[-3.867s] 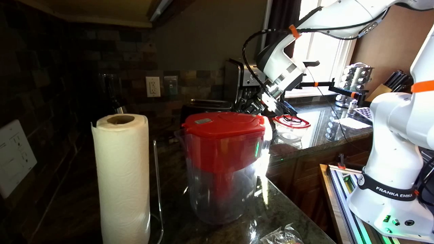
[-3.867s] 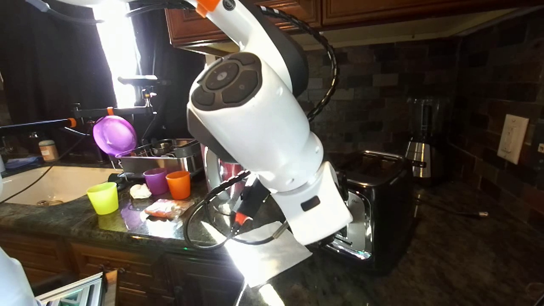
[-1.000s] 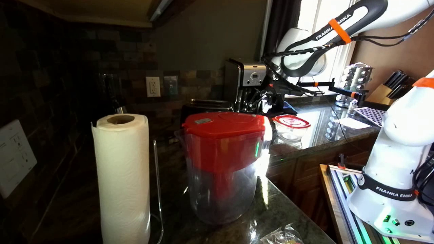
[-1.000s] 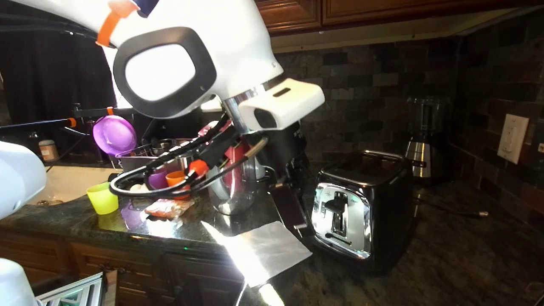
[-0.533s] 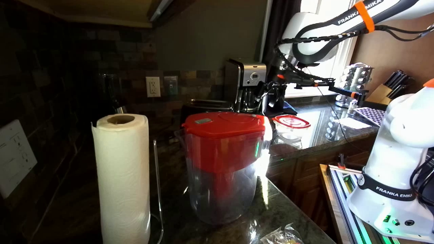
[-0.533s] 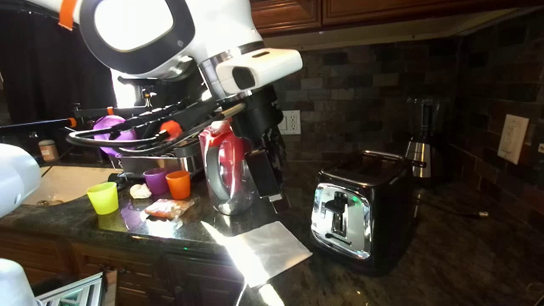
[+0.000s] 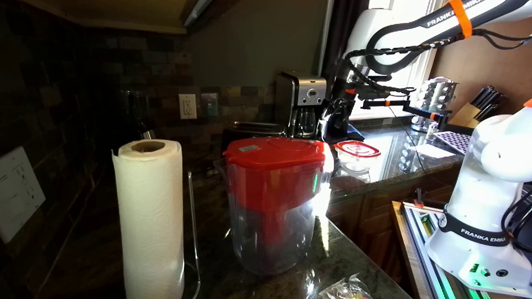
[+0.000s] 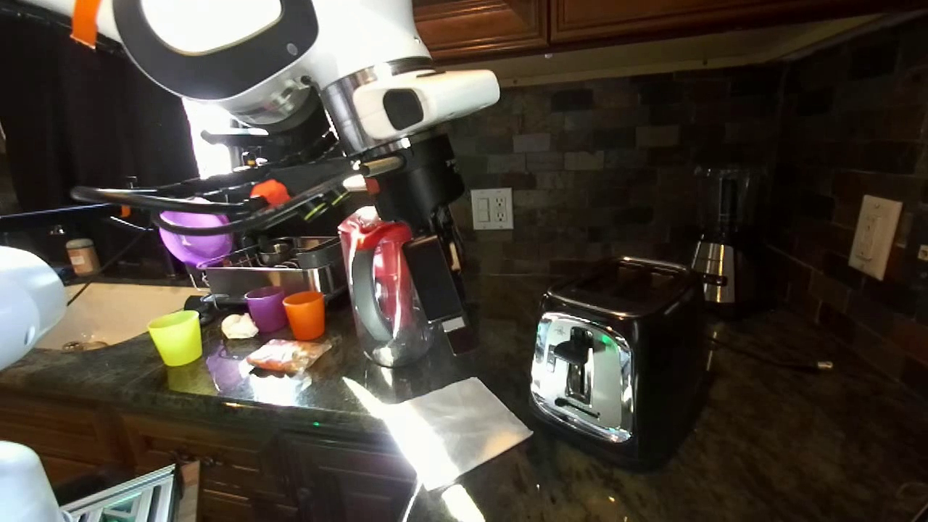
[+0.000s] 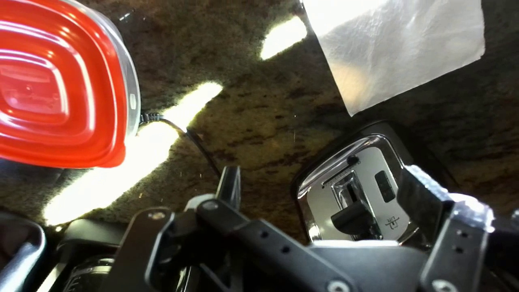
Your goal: Move the lever on the toaster
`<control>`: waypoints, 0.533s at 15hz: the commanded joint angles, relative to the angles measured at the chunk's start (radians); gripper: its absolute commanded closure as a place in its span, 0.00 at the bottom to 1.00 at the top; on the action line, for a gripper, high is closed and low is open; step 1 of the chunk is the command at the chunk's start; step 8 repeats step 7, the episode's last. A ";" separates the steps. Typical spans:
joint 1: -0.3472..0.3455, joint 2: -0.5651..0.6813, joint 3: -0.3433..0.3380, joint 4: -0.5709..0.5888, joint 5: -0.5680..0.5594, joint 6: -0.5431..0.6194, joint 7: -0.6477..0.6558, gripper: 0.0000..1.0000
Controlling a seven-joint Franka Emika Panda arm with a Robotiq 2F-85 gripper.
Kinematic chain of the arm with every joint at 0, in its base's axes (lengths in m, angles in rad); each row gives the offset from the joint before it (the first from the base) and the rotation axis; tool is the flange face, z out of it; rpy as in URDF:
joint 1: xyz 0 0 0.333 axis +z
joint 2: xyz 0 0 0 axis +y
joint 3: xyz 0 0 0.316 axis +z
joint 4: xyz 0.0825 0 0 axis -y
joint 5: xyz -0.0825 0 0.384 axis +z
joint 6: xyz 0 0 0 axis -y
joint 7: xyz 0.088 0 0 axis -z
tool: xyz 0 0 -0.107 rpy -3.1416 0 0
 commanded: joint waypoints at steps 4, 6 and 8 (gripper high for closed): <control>0.033 -0.007 -0.026 0.001 -0.021 -0.006 0.013 0.00; 0.033 -0.007 -0.027 0.001 -0.021 -0.006 0.013 0.00; 0.034 -0.007 -0.027 0.001 -0.021 -0.006 0.013 0.00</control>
